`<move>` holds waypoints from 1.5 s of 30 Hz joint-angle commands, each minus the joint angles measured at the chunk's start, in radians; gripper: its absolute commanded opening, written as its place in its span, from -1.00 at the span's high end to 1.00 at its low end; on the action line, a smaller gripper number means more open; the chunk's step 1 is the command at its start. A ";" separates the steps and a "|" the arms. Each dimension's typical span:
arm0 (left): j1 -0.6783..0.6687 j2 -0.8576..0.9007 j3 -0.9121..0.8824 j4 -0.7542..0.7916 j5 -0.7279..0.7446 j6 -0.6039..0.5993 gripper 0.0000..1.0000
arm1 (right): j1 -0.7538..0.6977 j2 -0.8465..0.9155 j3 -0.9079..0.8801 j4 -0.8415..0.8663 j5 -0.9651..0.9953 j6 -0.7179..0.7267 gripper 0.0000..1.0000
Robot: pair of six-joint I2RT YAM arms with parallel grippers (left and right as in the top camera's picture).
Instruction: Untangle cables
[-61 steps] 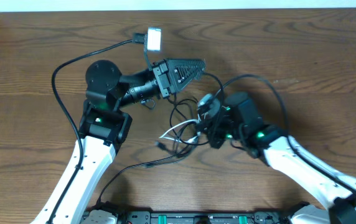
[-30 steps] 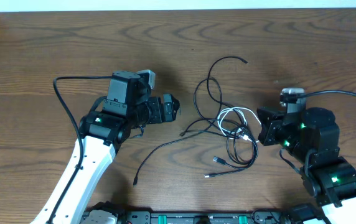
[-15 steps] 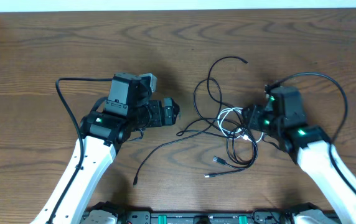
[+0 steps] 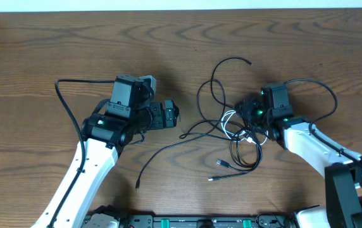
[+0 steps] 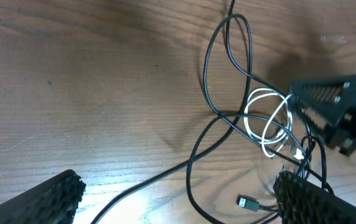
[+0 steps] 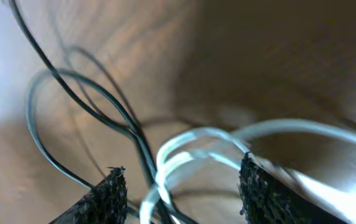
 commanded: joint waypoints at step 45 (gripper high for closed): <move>-0.001 -0.002 0.009 0.000 -0.011 0.016 -0.96 | -0.196 -0.595 0.002 0.009 -0.198 -0.151 0.97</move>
